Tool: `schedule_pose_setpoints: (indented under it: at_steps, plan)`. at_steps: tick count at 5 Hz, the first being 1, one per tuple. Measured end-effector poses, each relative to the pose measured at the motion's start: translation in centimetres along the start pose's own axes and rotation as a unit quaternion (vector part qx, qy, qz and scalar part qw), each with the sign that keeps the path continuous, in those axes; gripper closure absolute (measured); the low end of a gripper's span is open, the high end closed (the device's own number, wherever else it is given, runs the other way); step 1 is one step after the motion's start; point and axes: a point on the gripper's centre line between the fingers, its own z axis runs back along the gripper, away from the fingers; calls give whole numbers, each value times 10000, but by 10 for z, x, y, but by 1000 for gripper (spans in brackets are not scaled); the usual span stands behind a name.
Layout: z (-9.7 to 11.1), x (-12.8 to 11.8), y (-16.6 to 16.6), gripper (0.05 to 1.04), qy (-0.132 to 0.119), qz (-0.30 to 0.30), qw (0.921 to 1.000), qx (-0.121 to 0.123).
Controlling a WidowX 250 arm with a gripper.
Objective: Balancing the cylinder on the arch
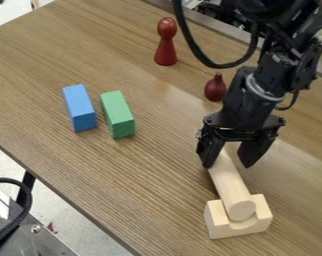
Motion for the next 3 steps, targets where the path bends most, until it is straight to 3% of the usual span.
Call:
schedule_pose_setpoints:
  at_steps: [1, 2, 3]
  plan:
    - [-3, -2, 1, 417, 150, 69, 9998, 140]
    - [-4, -5, 7, 537, 226, 101, 9995, 208]
    - [0, -6, 13, 538, 230, 106, 9995, 200]
